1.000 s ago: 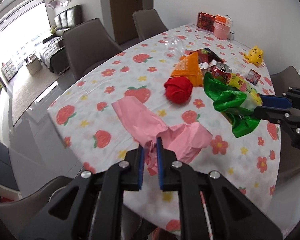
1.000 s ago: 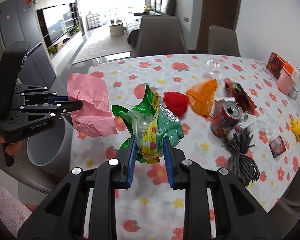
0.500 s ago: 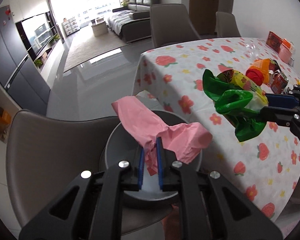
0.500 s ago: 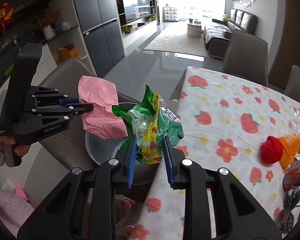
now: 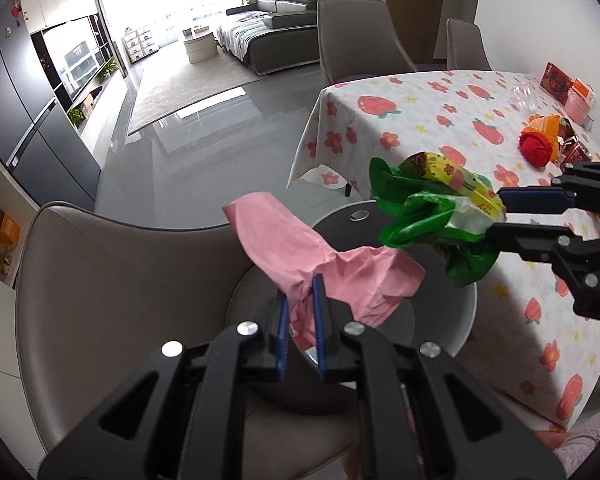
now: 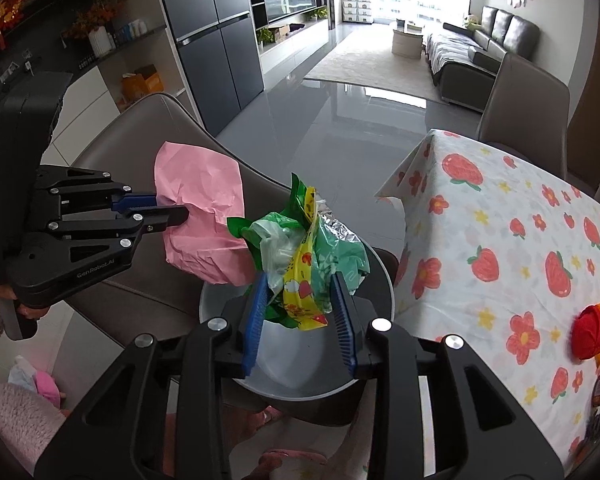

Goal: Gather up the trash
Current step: 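Carry the pink tissue and green wrapper over the grey bin with both tools, then open the right tool over the bin while the left tool releases the pink tissue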

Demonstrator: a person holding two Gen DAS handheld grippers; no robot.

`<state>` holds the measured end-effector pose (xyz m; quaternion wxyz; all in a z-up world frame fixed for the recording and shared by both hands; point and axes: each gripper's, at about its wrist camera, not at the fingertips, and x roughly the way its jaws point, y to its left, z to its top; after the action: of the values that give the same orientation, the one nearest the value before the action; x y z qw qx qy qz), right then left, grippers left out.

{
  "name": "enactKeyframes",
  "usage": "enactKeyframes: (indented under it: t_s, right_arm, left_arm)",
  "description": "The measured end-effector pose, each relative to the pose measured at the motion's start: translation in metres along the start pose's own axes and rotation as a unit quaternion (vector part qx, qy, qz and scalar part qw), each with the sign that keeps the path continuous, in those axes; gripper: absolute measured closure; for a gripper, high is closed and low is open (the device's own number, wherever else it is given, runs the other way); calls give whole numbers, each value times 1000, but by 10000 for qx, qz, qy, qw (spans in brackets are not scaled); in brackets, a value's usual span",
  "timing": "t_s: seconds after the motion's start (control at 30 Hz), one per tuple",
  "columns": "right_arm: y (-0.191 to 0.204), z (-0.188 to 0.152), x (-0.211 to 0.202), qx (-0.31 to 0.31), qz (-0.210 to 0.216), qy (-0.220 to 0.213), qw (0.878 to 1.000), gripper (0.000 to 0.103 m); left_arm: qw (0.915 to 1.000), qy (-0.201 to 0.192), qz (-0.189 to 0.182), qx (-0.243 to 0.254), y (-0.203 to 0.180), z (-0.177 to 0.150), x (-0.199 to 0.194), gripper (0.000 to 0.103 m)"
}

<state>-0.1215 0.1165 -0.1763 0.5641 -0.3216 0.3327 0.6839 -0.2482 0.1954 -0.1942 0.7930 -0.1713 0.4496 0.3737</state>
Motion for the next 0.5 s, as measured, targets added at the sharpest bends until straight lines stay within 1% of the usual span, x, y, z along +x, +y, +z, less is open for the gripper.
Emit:
enactKeyframes:
  t_s: [0.23, 0.3, 0.37, 0.5]
  right_arm:
    - [5, 2, 4, 186, -268, 13, 9995, 64]
    - [5, 2, 4, 255, -330, -3, 9991, 57]
    - [4, 2, 4, 306, -387, -23, 9988, 53]
    - [3, 2, 2, 388, -481, -38, 9981, 53]
  left_arm:
    - [9995, 115, -191, 244, 11, -6, 12, 92]
    - [9991, 148, -244, 300, 14, -7, 15, 92]
    - [9988, 165, -292, 353, 15, -7, 18, 91]
    - [9982, 187, -334, 455, 12, -7, 23, 92]
